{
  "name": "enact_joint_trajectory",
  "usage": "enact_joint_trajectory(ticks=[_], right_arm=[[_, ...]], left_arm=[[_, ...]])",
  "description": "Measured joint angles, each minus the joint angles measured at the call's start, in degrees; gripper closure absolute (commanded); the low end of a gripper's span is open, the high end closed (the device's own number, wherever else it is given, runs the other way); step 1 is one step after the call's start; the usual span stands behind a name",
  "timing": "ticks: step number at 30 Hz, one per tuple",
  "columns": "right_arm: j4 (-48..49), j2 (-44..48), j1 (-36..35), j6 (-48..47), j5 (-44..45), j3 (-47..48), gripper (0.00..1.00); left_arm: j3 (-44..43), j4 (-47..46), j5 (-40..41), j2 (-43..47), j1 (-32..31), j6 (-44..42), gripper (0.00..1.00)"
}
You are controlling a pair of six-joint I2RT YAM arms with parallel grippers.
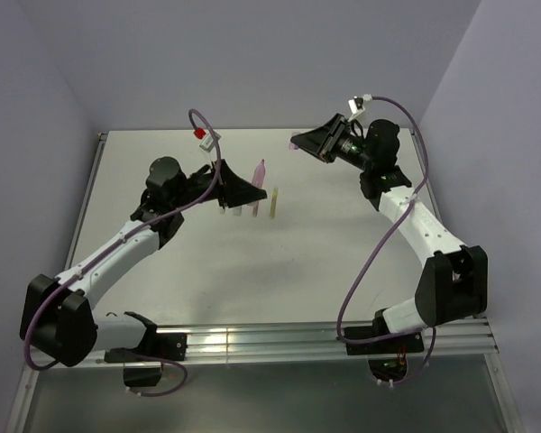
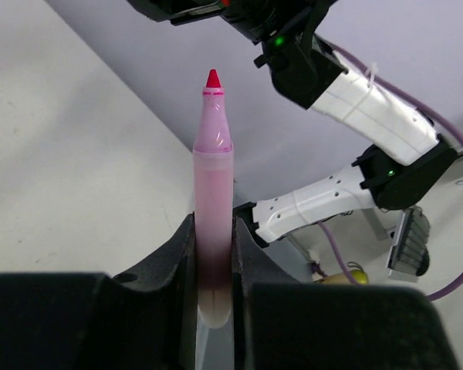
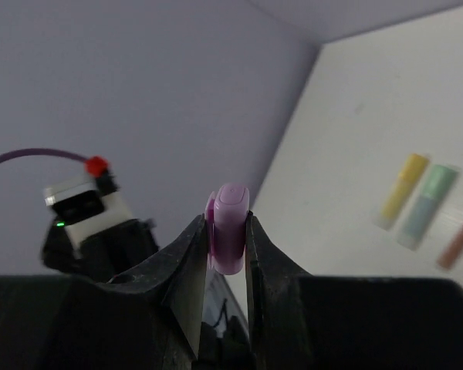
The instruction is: Insert the pens into the pen caps
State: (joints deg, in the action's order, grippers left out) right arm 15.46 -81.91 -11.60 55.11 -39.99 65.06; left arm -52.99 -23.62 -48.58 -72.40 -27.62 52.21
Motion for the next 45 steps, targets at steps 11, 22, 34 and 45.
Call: enact_joint_trajectory(ticks=[11, 22, 34, 45], right_arm=[[23.6, 2.0, -2.7, 16.3, -3.0, -3.6, 1.0], [27.8, 3.5, -5.6, 18.3, -2.8, -4.4, 1.0], [25.8, 3.5, -9.8, 15.5, -2.6, -4.4, 1.0], [24.3, 4.7, -10.4, 13.0, -2.5, -5.4, 1.0]], left_arm=[[0.0, -16.3, -1.2, -4.1, -1.3, 10.3, 1.0], [-0.4, -17.4, -1.1, -6.2, -3.0, 10.6, 1.0], [-1.4, -17.3, -1.3, -6.2, -3.0, 10.4, 1.0], [-1.4, -17.8, -1.6, -6.1, -2.2, 10.5, 1.0]])
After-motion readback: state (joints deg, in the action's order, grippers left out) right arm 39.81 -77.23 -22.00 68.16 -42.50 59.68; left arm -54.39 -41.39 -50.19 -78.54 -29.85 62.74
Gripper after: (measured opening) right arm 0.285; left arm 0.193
